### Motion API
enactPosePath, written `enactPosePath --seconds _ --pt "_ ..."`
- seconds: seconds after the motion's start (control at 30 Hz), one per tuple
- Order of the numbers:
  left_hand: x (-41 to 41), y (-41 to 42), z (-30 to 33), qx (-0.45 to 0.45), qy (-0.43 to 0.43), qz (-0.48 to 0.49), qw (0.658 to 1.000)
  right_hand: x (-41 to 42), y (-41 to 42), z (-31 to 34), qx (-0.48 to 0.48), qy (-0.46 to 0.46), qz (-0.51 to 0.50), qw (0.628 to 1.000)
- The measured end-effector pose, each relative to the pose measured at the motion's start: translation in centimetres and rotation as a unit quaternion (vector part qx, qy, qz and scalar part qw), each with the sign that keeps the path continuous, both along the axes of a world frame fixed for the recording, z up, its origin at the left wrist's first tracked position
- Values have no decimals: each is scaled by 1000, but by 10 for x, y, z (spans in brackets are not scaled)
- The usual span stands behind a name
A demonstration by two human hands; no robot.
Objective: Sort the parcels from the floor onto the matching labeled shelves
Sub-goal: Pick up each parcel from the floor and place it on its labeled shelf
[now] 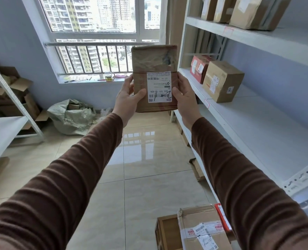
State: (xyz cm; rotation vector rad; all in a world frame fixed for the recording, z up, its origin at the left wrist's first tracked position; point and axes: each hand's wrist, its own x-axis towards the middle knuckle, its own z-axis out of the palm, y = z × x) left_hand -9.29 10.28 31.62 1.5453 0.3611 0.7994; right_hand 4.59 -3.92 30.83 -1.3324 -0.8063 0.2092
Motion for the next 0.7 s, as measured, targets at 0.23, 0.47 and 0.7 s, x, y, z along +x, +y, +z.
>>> enactPosePath --seconds 0.23,0.47,0.7 --pt "-39 102 -6 -22 6 24 999 -30 111 -1 4 19 22 1000" --pt "-111 246 -5 -10 53 123 991 -89 257 6 -15 54 116 992" --pt "-173 359 -13 -41 59 208 976 -135 383 7 -40 96 257 961"
